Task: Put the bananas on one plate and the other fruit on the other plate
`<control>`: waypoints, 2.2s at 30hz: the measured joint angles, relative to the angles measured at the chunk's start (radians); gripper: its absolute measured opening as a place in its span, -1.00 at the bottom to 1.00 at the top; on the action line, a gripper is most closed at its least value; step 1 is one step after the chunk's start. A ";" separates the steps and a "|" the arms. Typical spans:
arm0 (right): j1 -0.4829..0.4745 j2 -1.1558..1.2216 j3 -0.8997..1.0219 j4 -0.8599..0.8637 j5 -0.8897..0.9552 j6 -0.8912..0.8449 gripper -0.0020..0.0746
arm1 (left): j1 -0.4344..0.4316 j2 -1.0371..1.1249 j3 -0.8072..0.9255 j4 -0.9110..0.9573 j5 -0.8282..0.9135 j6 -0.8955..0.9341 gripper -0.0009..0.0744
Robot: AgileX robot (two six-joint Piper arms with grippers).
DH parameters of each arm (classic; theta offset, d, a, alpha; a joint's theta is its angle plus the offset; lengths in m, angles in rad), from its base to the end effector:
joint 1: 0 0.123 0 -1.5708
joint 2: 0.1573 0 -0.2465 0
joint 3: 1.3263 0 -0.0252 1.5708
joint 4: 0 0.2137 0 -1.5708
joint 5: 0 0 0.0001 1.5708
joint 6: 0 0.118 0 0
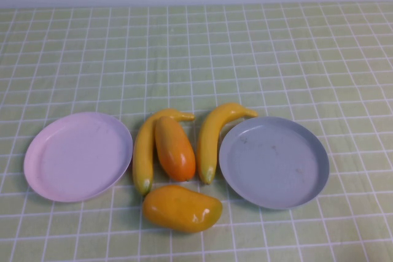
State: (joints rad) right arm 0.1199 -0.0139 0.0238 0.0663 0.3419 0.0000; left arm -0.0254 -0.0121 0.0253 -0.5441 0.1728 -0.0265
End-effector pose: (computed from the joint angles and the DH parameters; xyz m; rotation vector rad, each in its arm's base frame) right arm 0.0801 0.0123 0.1690 -0.0684 1.8359 0.1484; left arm 0.0842 -0.0127 0.1908 -0.3775 1.6275 -0.5214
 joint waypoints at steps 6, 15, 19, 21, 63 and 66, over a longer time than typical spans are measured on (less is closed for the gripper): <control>0.000 0.000 0.000 0.000 0.000 0.000 -0.99 | 0.000 0.000 0.000 -0.067 -0.048 -0.011 -0.98; 0.000 0.000 0.000 0.000 0.000 0.000 -0.99 | 0.000 0.000 0.000 -0.097 -0.099 -0.037 -0.98; 0.000 0.000 0.000 0.000 0.001 0.000 -0.99 | 0.000 0.020 -0.087 -0.109 0.012 -0.028 -0.98; 0.000 0.000 0.000 0.000 0.001 0.000 -0.99 | 0.000 0.080 -0.176 -0.107 0.116 0.039 -0.98; 0.000 0.000 0.000 0.000 0.001 0.000 -0.99 | -0.527 1.486 -1.029 0.101 0.733 1.529 -0.07; 0.000 0.000 0.000 0.000 0.001 0.000 -0.99 | -0.553 1.523 -1.029 0.101 0.661 1.529 0.41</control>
State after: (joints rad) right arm 0.1199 -0.0139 0.0238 0.0663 0.3426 0.0000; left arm -0.5780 1.5113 -1.0034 -0.4433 0.8341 1.5029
